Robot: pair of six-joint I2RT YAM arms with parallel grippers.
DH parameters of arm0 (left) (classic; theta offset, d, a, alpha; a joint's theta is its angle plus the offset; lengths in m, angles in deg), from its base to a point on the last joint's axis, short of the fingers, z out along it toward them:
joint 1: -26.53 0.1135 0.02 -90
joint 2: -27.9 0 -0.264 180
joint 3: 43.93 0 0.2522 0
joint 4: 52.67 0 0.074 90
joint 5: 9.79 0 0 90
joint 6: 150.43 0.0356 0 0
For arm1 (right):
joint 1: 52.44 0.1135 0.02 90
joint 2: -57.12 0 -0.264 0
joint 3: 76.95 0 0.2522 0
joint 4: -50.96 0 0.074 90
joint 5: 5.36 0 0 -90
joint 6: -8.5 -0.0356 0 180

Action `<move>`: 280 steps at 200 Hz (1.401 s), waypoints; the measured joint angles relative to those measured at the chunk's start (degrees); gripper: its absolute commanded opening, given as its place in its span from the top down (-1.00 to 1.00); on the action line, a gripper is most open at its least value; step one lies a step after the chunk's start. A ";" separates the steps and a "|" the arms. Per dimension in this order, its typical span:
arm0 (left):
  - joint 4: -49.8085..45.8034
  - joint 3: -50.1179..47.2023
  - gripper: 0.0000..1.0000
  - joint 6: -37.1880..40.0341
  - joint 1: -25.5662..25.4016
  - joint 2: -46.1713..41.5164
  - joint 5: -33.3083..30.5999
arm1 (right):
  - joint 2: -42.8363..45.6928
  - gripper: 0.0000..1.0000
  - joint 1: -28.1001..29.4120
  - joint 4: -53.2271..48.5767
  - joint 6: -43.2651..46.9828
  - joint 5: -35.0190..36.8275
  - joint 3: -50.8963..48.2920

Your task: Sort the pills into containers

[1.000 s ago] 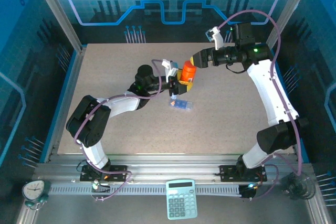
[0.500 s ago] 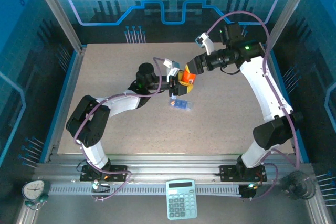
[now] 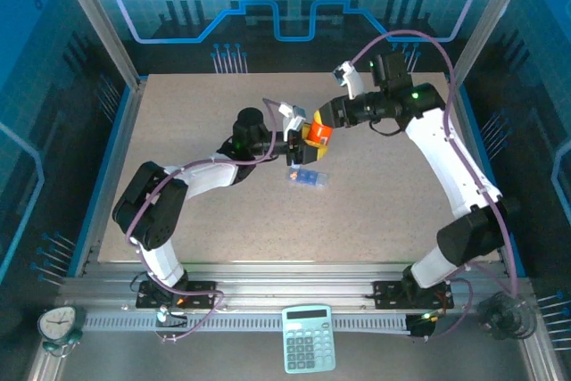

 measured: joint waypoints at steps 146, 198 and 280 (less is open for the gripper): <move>2.38 -2.19 1.00 6.56 -2.64 0.00 -13.07 | 3.50 -0.63 0.35 9.79 -17.09 7.13 -7.54; 6.49 -2.05 1.00 3.54 -0.63 0.00 -7.61 | 5.77 -0.68 -6.40 9.11 -13.68 -3.89 -4.42; 5.81 0.87 1.00 -1.81 0.92 0.00 4.28 | -0.07 -0.67 -8.17 -4.81 6.21 -11.65 8.79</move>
